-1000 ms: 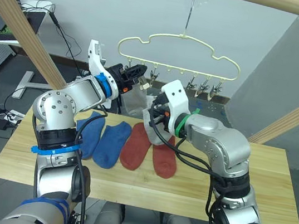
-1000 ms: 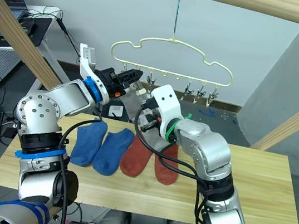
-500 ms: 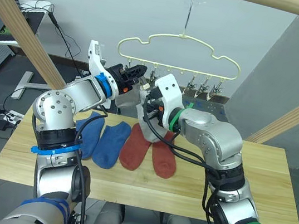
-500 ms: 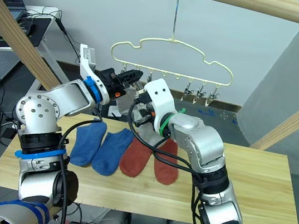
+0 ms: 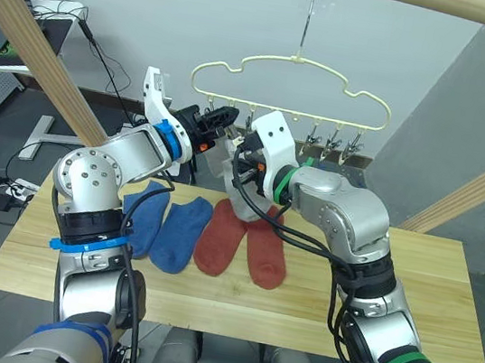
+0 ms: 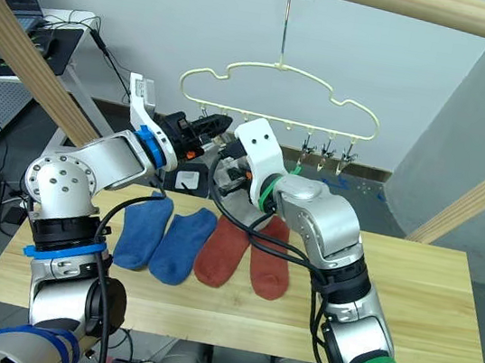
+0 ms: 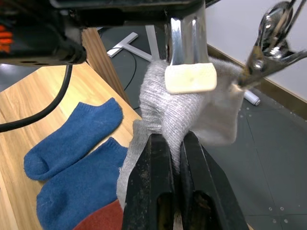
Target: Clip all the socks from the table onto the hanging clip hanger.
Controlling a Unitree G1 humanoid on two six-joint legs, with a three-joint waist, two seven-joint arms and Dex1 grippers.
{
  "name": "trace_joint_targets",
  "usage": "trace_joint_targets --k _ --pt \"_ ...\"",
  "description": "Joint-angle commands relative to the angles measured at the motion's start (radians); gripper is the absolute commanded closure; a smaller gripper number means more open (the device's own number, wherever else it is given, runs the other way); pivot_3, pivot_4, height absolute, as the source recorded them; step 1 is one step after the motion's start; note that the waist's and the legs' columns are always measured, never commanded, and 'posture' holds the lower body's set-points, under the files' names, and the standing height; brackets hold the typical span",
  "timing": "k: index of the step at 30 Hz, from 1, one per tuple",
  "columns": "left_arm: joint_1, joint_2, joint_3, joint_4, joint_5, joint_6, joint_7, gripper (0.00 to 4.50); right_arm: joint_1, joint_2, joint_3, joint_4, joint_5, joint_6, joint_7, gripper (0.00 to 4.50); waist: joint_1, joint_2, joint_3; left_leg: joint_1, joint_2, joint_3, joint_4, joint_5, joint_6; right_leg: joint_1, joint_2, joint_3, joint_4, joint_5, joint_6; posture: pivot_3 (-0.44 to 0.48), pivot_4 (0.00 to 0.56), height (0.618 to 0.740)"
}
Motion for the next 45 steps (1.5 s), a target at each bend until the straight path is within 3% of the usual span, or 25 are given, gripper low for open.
trace_joint_targets --k 1,5,12,13,16,22,29,35,45 --pt "0.007 0.008 -0.005 -0.036 -0.016 0.000 0.000 4.33 -0.033 0.009 -0.014 -0.014 0.001 -0.027 0.003 4.46 0.000 0.000 0.000 0.000 0.000 0.000 0.000 0.000 0.000 0.000 0.000 0.000 0.000 0.000 0.000 -0.010 0.265 0.740" --pt "0.011 0.006 -0.006 -0.038 -0.021 -0.002 -0.003 4.33 -0.036 0.009 -0.014 -0.012 0.002 -0.029 0.003 4.46 0.000 0.000 0.000 0.000 0.000 0.000 0.000 0.000 0.000 0.000 0.000 0.000 0.000 0.000 0.000 -0.011 0.266 0.740" --pt "0.017 0.013 -0.009 -0.038 -0.025 0.004 -0.006 2.07 -0.032 0.013 -0.024 -0.015 0.012 -0.020 0.004 4.50 0.001 0.000 0.000 0.000 0.000 0.000 0.000 0.000 0.000 0.000 0.000 0.000 0.000 0.000 0.000 -0.010 0.267 0.740" --pt "0.018 0.014 -0.009 -0.039 -0.027 0.006 -0.006 2.07 -0.030 0.016 -0.029 -0.016 0.017 -0.017 0.007 4.50 0.001 0.000 0.000 0.000 0.000 0.000 0.000 0.000 0.000 0.000 0.000 0.000 0.000 0.000 0.000 -0.009 0.267 0.740" --pt "0.018 0.016 -0.009 -0.047 -0.042 0.019 -0.013 2.03 -0.025 0.021 -0.041 -0.020 0.026 -0.001 0.007 3.74 0.001 0.000 0.000 0.000 0.000 0.000 0.000 0.000 0.000 0.000 0.000 0.000 0.000 0.000 0.000 -0.009 0.267 0.740" --pt "0.037 0.044 -0.033 -0.114 -0.071 0.063 -0.037 2.03 -0.009 0.006 -0.031 -0.036 0.023 0.019 0.008 1.68 0.000 0.000 0.000 0.000 0.000 0.000 0.000 0.000 0.000 0.000 0.000 0.000 0.000 0.000 0.000 -0.010 0.268 0.740" --pt "0.132 0.160 -0.191 -0.299 0.004 0.042 -0.127 2.03 0.048 -0.050 -0.035 -0.121 0.037 0.052 0.029 1.68 0.000 0.000 0.000 0.000 0.000 0.000 -0.001 0.000 0.000 0.000 0.000 0.000 -0.001 0.000 0.000 0.000 0.262 0.740" --pt "0.194 0.205 -0.247 -0.385 0.066 -0.023 -0.170 2.03 0.124 -0.126 -0.070 -0.228 0.081 0.042 0.073 1.68 0.003 0.000 0.000 0.000 0.000 0.000 -0.001 0.000 0.000 0.000 0.000 0.000 0.000 0.000 0.000 0.005 0.248 0.740" --pt "0.260 0.181 -0.338 -0.439 0.295 -0.245 -0.143 2.03 0.258 -0.329 -0.270 -0.434 0.240 0.026 0.217 1.68 0.009 0.000 0.000 0.000 -0.001 0.001 -0.001 0.000 0.000 0.000 0.000 0.001 -0.001 0.000 0.000 -0.008 0.228 0.740"
